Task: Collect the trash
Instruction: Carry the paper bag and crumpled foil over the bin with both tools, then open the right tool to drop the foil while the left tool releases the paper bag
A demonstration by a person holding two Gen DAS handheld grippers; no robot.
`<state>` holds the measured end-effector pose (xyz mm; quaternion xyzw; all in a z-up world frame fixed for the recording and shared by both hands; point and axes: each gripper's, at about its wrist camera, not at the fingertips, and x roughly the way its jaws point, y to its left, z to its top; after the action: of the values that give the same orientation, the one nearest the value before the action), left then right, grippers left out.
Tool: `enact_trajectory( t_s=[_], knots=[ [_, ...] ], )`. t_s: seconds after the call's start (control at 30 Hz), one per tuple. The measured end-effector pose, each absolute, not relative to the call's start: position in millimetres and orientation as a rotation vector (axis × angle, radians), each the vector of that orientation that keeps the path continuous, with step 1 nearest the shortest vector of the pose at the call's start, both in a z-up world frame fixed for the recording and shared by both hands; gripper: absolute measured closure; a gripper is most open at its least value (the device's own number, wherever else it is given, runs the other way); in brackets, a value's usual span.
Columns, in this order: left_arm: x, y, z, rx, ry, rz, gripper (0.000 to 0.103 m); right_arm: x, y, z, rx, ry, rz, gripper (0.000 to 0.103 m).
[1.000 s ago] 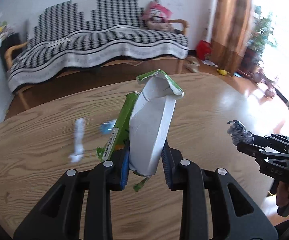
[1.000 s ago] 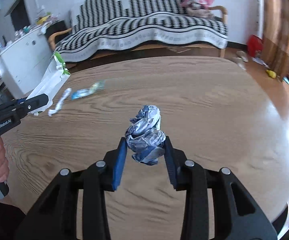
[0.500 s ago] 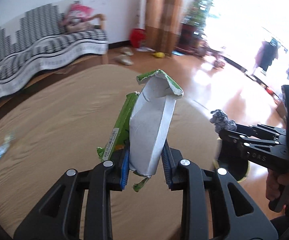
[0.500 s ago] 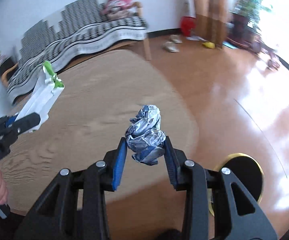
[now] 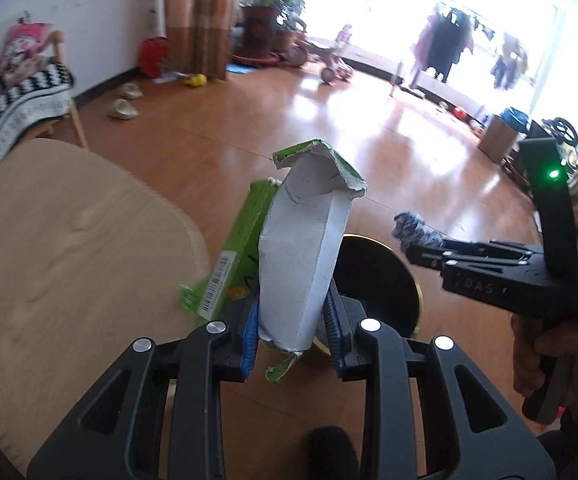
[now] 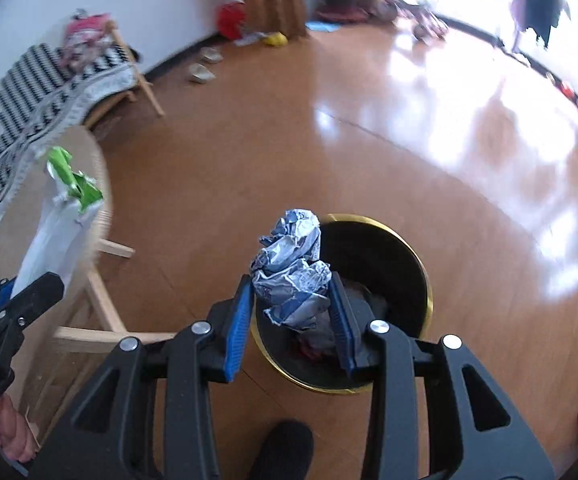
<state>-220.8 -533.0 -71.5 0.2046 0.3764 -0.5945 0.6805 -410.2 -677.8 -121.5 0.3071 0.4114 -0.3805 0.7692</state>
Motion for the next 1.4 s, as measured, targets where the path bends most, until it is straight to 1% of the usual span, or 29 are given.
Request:
enact_trajectory(
  t_s=[0.13,0.27,0.4,0.5,0.6,0.63,0.77,1.13,1.2,1.23,1.27,1.33,1.4],
  knots=[
    [-239,-557,-89,0.468,0.889,-1.360,0.075,-437,-694,-144,0.741,0.932,-0.850,0.066],
    [-244,-576,-97,0.474,0.909,-1.377,0.075,-443,-704,-155,0.778,0.954,-0.856,0.065],
    [-247,-591,-104,0.482,0.921,-1.387,0.075,-444,-707,-156,0.790,0.949,-0.864,0.065],
    [-248,-596,-108,0.482,0.928,-1.395,0.075,-427,-715,-153,0.806,0.936,-0.868,0.063],
    [-247,-601,-110,0.477,0.941,-1.400,0.075,-430,-719,-154,0.812,0.931,-0.874,0.055],
    [-248,-603,-111,0.477,0.945,-1.401,0.075,-431,-719,-152,0.811,0.929,-0.883,0.050],
    [-249,-608,-115,0.480,0.958,-1.409,0.075,-436,-720,-148,0.823,0.891,-0.903,0.040],
    [-250,-616,-127,0.499,0.997,-1.446,0.074,-442,-723,-141,0.808,0.869,-0.963,0.037],
    [-254,-617,-130,0.504,0.986,-1.448,0.069,-447,-723,-137,0.814,0.845,-0.980,0.037],
    [-255,-618,-130,0.504,0.979,-1.446,0.064,-449,-723,-136,0.816,0.836,-0.984,0.037],
    [-255,-619,-130,0.499,0.975,-1.450,0.054,-451,-723,-133,0.818,0.820,-0.992,0.036],
    [-255,-619,-130,0.485,0.976,-1.461,0.042,-454,-722,-130,0.822,0.796,-1.004,0.035],
    [-256,-618,-129,0.477,0.967,-1.466,0.040,-456,-722,-127,0.823,0.780,-1.011,0.034]
  ],
)
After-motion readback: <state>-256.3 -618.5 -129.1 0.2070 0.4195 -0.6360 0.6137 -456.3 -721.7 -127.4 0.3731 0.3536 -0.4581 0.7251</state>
